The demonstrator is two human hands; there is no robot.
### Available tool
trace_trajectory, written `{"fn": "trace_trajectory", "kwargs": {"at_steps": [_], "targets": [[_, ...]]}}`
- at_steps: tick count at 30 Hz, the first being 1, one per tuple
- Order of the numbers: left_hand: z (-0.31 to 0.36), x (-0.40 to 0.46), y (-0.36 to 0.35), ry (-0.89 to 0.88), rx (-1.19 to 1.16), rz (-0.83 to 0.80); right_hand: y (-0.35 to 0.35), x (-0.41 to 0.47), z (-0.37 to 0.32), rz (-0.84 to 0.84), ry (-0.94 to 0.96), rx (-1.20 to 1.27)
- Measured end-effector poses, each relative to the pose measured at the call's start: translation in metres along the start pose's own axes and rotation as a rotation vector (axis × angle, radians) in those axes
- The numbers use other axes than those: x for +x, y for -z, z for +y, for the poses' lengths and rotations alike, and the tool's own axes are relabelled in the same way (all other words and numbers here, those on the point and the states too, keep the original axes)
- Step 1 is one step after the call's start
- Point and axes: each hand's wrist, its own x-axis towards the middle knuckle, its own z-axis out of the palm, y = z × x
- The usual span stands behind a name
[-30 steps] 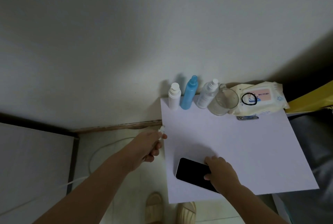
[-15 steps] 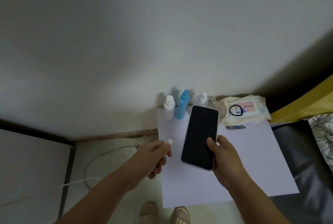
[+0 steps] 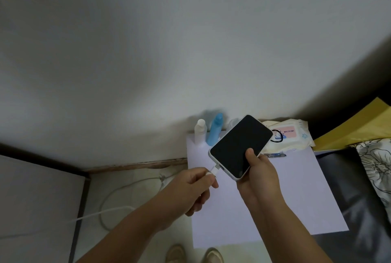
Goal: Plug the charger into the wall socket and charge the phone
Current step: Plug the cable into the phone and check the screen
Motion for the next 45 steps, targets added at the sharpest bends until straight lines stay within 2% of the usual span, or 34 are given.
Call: {"fn": "trace_trajectory", "kwargs": {"at_steps": [6, 13, 20, 26, 36, 45], "targets": [[0.0, -0.003, -0.002, 0.007, -0.002, -0.003, -0.004, -0.002, 0.003, 0.005, 0.023, -0.029], [-0.003, -0.003, -0.001, 0.033, -0.03, 0.021, -0.004, -0.001, 0.008, -0.016, 0.111, -0.2], [-0.001, -0.004, 0.001, 0.055, -0.103, 0.056, -0.004, -0.004, 0.014, -0.087, 0.063, -0.104], [-0.001, -0.001, 0.001, 0.076, -0.075, 0.075, -0.007, -0.005, 0.016, -0.077, 0.134, -0.154], [-0.001, -0.006, 0.009, 0.071, 0.031, -0.047, -0.003, -0.01, 0.013, -0.15, 0.086, -0.167], [0.002, -0.003, 0.013, 0.125, -0.026, -0.078, -0.004, -0.011, 0.012, -0.148, 0.049, -0.145]]}}
